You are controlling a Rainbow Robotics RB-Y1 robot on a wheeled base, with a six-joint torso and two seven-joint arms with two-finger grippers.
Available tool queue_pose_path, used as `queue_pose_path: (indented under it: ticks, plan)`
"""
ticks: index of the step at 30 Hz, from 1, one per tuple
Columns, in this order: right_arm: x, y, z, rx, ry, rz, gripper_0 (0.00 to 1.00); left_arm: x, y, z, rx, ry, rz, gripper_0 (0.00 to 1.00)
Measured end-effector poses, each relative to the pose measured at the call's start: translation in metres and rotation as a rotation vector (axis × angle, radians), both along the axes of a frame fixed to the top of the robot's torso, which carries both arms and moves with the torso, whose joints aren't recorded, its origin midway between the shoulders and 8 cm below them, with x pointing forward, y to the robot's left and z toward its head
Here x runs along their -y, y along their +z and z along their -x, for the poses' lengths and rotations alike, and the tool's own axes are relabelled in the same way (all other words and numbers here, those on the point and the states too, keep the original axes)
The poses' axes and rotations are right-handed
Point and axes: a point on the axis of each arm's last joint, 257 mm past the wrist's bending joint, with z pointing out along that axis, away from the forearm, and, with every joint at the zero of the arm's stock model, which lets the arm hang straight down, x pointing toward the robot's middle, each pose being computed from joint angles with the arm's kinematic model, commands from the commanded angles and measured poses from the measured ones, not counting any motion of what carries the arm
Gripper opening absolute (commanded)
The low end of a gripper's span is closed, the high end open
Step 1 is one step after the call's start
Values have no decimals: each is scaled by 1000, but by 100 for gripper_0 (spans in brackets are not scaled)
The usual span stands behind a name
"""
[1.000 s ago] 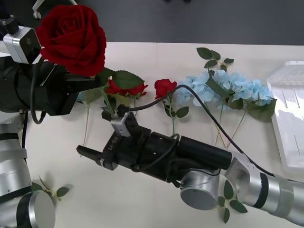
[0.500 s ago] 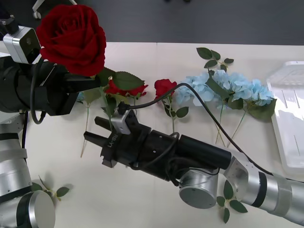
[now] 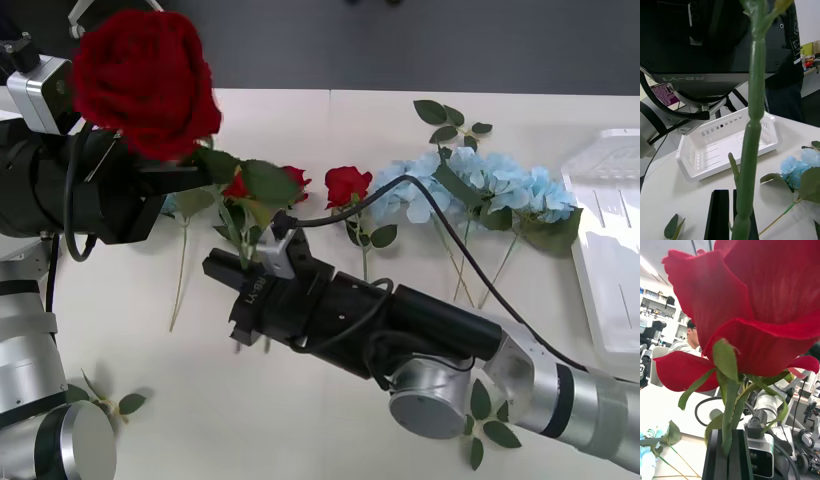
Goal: Put the red flowers into the right box and the blue flowers into the left box
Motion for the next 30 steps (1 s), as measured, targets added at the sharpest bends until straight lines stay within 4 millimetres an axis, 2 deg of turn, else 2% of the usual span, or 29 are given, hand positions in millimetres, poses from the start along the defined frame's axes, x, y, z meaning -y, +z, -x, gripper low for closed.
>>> queue_pose_path:
  ticks: [1,19,23,30]
  plan:
    - [2,-2,-1,1,-2,6,0,0,0,0,0,0,0,100]
    - [55,-4,15,-16,-21,29,0,0,0,0,0,0,0,100]
    - [87,3,12,-15,-54,46,0,0,0,0,0,0,0,100]
    - [167,24,-12,-88,-198,34,0,0,-10,-11,-39,41,-18,100]
